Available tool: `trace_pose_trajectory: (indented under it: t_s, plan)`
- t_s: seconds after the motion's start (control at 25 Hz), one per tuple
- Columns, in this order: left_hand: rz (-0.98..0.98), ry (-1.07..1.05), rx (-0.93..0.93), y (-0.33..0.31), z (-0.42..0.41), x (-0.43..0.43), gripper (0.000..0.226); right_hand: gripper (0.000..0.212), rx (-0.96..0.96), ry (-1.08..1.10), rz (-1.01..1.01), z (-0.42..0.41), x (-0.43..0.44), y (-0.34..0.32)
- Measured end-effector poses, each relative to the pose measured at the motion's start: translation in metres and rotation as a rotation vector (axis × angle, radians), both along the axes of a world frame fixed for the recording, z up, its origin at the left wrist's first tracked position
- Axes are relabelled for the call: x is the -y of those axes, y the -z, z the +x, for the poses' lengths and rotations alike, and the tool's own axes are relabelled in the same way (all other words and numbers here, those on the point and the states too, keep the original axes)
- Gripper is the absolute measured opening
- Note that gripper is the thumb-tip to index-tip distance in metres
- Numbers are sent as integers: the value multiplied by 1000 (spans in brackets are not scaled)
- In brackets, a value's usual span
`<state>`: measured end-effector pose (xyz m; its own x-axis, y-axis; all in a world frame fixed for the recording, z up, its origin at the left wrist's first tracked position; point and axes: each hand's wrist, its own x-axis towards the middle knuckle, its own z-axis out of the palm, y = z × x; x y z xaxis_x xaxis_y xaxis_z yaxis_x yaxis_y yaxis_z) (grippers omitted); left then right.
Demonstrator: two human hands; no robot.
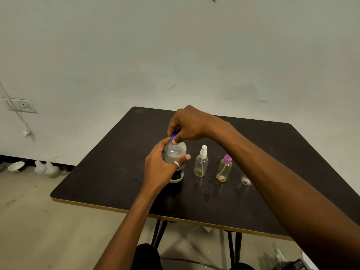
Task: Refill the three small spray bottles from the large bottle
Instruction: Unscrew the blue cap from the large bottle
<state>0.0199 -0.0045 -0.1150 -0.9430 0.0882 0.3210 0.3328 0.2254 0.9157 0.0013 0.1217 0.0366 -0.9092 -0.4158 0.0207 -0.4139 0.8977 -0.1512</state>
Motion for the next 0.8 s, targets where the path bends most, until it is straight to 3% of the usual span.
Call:
trace_pose_trajectory:
  t_s: [0.16, 0.36, 0.52, 0.68, 0.8]
  plan:
    - [-32, 58, 130, 16, 8, 4, 100, 39, 30, -2, -12, 4, -3, 0]
    - [-40, 39, 196, 27, 16, 2, 85, 53, -120, 162, 39, 3, 3, 1]
    - [-48, 15, 189, 28, 16, 1, 78, 45, -169, 173, 75, 4, 13, 3]
    - [-71, 7, 179, 30, 15, 2, 79, 22, -99, 65, 79, 3, 12, 1]
    - [-82, 8, 175, 29, 15, 2, 80, 22, -28, -26, 59, 5, 6, -2]
